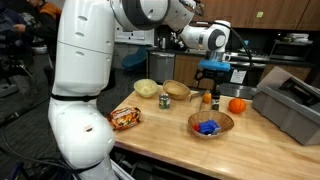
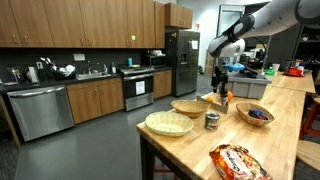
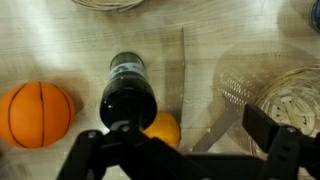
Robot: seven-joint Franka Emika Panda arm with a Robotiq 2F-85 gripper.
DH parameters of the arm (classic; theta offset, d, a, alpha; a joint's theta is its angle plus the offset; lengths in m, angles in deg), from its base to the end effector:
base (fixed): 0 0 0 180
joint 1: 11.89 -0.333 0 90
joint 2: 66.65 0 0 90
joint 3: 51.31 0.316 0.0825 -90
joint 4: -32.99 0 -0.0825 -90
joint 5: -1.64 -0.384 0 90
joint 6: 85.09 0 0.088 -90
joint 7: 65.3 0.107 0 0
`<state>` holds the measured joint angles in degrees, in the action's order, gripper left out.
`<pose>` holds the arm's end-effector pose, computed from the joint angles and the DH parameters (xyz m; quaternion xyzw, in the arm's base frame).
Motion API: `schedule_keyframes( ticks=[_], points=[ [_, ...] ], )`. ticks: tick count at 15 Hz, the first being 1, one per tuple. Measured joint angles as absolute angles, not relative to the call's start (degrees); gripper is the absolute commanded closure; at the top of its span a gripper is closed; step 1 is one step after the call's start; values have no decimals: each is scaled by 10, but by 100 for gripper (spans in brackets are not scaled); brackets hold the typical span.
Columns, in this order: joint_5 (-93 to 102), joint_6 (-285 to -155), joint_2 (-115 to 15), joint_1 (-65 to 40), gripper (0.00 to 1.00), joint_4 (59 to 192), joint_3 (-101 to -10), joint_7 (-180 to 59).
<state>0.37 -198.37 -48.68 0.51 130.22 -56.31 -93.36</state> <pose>0.6153 -0.1863 0.4101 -0.9958 -0.0902 0.0162 0.0031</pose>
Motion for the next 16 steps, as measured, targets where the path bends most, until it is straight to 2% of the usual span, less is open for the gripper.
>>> schedule_keyframes(
  ticks=[16],
  points=[
    [10,-1984,-480,7,0,1297,-564,-933]
  ],
)
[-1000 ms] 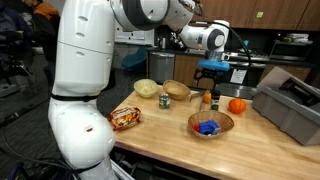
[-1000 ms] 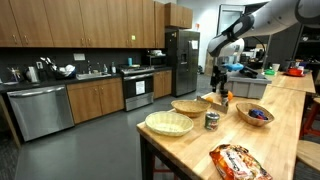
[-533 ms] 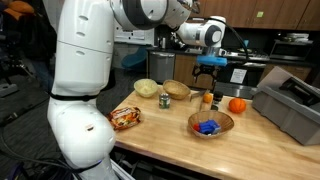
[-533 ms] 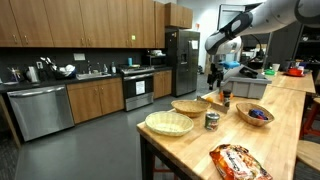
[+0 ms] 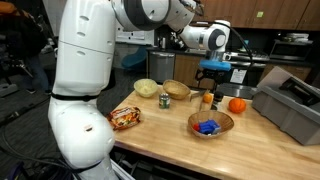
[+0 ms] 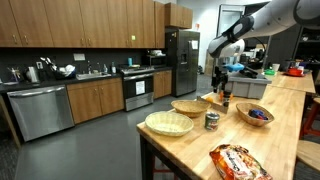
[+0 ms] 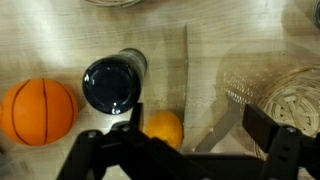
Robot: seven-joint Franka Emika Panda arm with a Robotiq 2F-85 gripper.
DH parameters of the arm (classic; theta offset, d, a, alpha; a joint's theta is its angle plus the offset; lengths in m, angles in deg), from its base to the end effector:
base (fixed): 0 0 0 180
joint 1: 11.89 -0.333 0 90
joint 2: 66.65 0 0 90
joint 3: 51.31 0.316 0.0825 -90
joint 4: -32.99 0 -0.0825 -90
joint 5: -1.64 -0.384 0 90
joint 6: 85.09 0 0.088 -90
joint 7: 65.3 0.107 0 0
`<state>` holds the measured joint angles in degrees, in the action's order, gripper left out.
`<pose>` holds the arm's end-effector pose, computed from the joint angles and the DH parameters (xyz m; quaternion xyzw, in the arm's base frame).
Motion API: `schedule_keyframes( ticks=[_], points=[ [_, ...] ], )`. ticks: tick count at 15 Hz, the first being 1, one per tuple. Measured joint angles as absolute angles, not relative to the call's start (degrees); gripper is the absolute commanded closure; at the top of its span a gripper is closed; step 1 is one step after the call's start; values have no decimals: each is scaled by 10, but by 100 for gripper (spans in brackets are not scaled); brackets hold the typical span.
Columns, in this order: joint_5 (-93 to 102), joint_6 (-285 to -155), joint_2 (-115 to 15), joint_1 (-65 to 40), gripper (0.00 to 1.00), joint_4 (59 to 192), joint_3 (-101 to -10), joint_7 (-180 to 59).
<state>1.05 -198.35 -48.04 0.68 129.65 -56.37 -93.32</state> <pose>0.6170 -0.1901 0.4075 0.9957 0.0905 -0.0192 0.0021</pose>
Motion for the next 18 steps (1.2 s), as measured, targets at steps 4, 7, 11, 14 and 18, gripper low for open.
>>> schedule_keyframes(
  ticks=[4,7,11,14,18],
  points=[
    [10,-1985,-480,17,0,1302,-571,-933],
    [10,-1985,-480,20,0,1302,-576,-933],
    [7,-1987,-480,20,0,1302,-576,-940],
    [4,-1991,-480,20,0,1302,-572,-944],
    [4,-1992,-480,20,0,1302,-571,-946]
  ],
)
